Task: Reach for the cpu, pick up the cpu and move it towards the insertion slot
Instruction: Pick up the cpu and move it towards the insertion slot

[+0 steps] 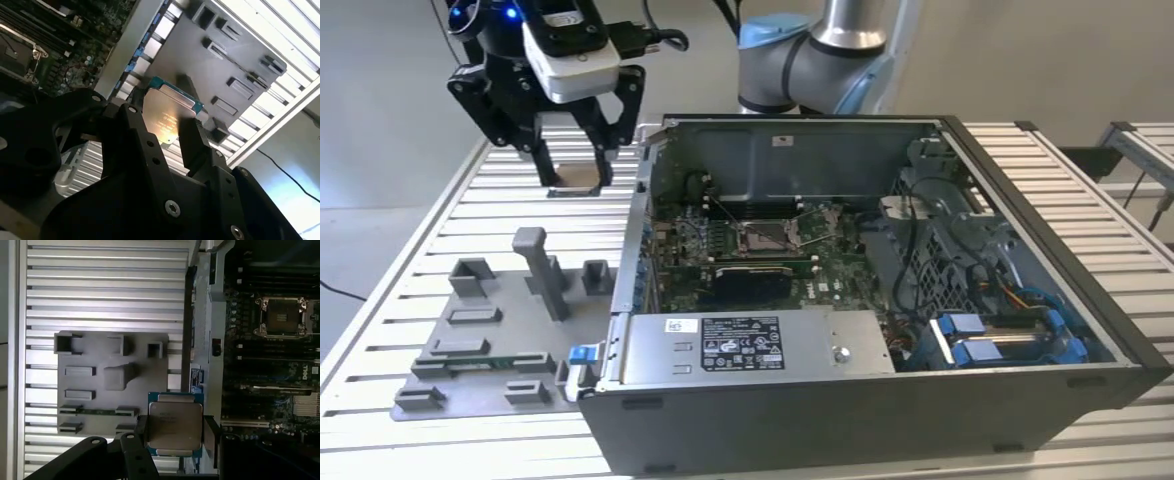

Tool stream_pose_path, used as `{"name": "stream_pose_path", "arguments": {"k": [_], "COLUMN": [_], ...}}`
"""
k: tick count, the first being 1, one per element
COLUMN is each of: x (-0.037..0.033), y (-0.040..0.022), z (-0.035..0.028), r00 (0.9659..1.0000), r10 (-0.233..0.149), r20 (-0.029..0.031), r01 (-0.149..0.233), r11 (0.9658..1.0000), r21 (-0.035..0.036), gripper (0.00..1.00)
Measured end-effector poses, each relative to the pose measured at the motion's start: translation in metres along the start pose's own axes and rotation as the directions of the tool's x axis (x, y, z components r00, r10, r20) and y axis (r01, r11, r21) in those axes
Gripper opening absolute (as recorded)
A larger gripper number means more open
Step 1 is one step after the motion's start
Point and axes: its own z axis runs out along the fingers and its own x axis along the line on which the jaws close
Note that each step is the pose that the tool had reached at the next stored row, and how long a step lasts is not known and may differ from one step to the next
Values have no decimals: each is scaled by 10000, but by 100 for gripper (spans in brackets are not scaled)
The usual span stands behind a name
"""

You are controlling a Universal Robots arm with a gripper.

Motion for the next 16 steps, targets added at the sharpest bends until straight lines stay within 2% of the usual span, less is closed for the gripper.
{"name": "stream_pose_path", "arguments": {"k": [16], "x": [-724], "y": [-6], "z": [0], "r00": [10000], "r10": [1], "r20": [0], "r01": [-1], "r11": [10000], "r21": [0], "gripper": [0]}}
